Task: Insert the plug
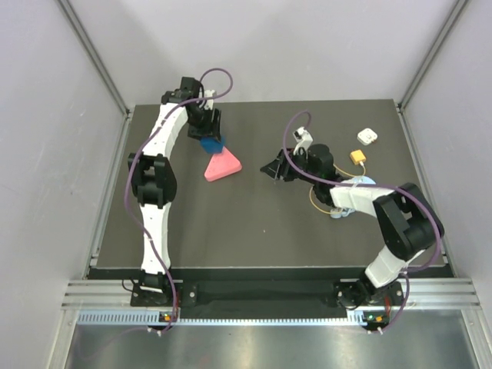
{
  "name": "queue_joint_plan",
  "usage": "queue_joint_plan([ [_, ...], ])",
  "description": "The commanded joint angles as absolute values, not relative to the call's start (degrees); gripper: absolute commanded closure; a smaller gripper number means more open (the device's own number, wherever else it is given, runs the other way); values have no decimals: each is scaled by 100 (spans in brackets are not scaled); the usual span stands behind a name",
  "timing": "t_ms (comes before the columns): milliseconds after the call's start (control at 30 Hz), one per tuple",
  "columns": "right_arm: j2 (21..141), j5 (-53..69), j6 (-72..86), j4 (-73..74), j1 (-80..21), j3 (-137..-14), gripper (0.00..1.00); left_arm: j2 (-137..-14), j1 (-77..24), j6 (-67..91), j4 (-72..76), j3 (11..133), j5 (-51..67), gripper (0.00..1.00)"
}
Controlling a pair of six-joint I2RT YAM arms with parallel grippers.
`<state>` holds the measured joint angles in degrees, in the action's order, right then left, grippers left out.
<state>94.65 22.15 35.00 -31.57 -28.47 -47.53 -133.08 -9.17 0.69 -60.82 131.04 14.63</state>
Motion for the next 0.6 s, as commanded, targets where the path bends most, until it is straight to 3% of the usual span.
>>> queue_joint_plan([
  [0, 8983, 2329, 3243, -3200, -2883, -4623, 43, -13412, -870, -9, -6091, 13613, 1679, 100],
  [567, 8543, 2197, 3129, -2690, -2883, -4790, 35, -13746, -870, 105, -6038, 13720, 1644, 100],
])
